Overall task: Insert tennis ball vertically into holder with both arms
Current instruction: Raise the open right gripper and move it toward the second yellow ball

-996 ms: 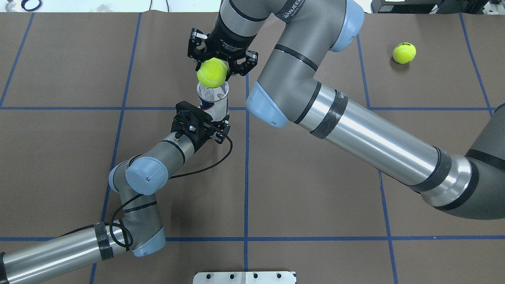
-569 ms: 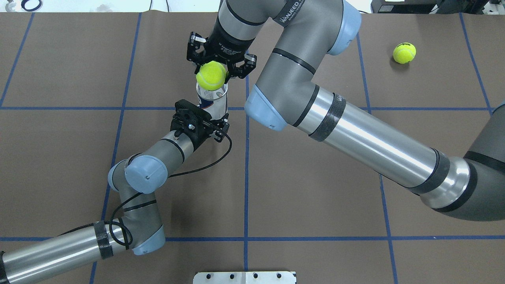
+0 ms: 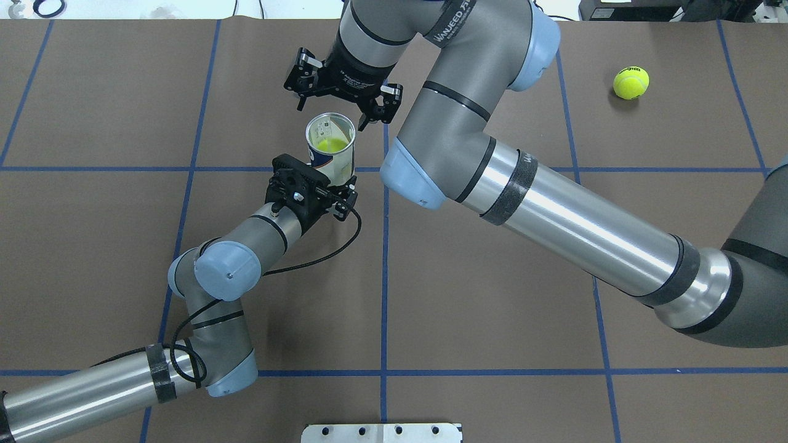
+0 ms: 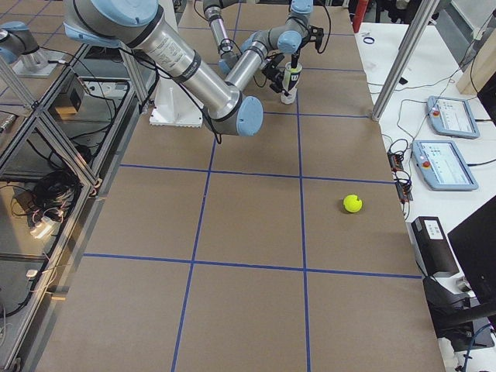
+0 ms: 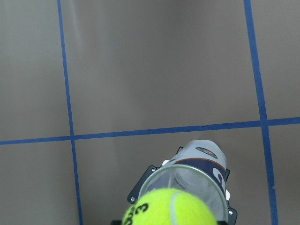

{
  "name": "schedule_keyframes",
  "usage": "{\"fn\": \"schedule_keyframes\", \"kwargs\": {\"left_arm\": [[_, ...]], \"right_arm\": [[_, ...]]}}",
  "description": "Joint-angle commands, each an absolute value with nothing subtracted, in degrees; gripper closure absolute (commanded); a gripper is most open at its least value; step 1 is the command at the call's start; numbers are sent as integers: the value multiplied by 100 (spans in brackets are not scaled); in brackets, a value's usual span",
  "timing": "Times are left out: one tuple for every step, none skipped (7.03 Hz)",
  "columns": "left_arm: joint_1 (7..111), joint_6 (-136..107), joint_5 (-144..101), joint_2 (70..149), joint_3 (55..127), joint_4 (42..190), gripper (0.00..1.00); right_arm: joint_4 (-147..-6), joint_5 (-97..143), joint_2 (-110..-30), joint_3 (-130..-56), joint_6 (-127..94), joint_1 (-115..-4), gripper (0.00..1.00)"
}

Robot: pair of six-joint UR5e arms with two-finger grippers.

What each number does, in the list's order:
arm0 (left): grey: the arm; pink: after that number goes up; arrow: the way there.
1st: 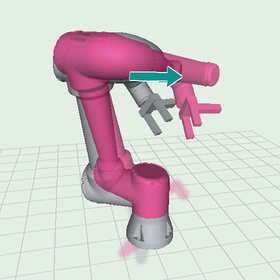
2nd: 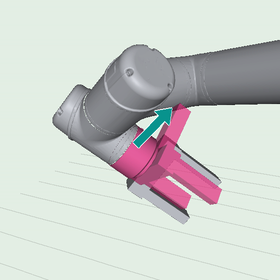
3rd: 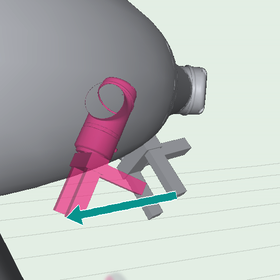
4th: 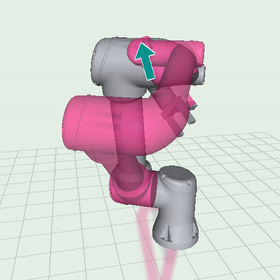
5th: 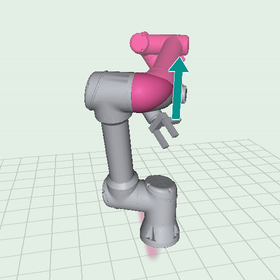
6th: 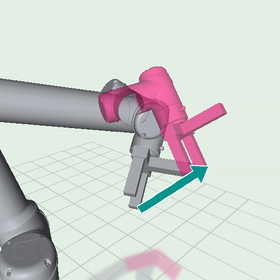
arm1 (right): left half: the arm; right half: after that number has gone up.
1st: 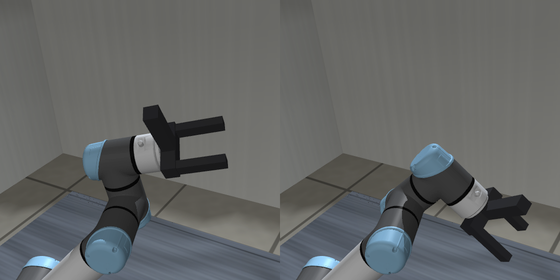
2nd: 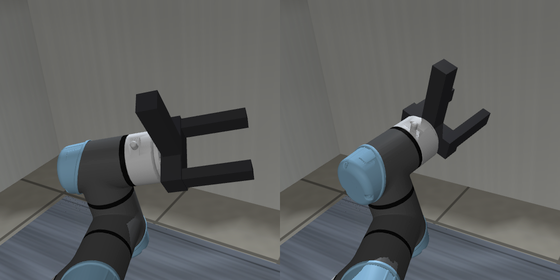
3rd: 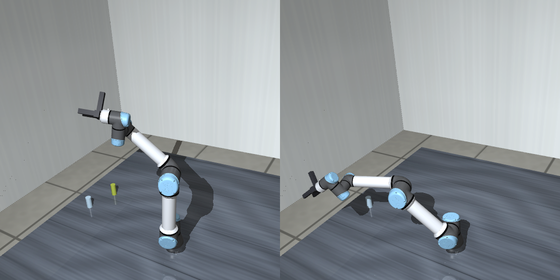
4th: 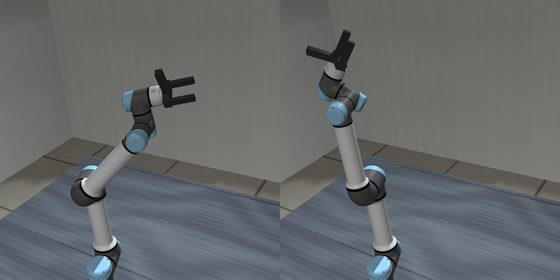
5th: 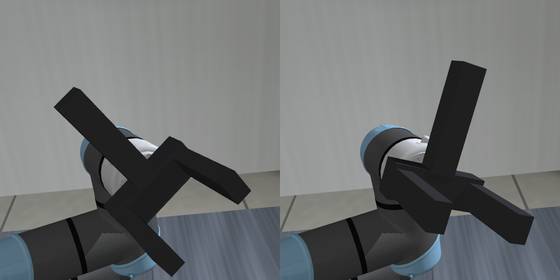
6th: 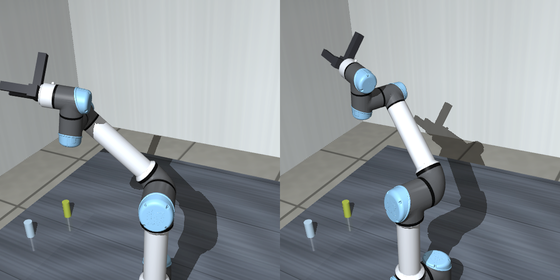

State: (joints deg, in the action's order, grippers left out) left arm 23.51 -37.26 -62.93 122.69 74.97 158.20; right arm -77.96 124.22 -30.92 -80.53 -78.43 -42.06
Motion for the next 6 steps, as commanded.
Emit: {"fn": "schedule_keyframes", "kwargs": {"left_arm": [[2382,-3727,-6310,12270,7497,15820,28],[2391,-3718,-6311,12270,7497,15820,28],[2391,-3726,-6311,12270,7497,15820,28],[2417,-3727,-6319,12270,7514,15820,28],[2434,-3727,-6328,12270,7515,15812,27],[2435,-3727,-6328,12270,7523,15812,27]], "right_arm": [[-7787,12393,-3076,-8068,-7857,-4201,1],[-7787,12393,-3085,-8094,-7849,-4219,1],[-7796,12384,-3102,-8112,-7788,-4367,1],[-7822,12375,-3207,-8112,-7517,-4751,1],[-7831,12375,-3504,-8112,-6914,-5112,1],[-7840,12384,-3820,-8095,-6290,-5489,1]]}}
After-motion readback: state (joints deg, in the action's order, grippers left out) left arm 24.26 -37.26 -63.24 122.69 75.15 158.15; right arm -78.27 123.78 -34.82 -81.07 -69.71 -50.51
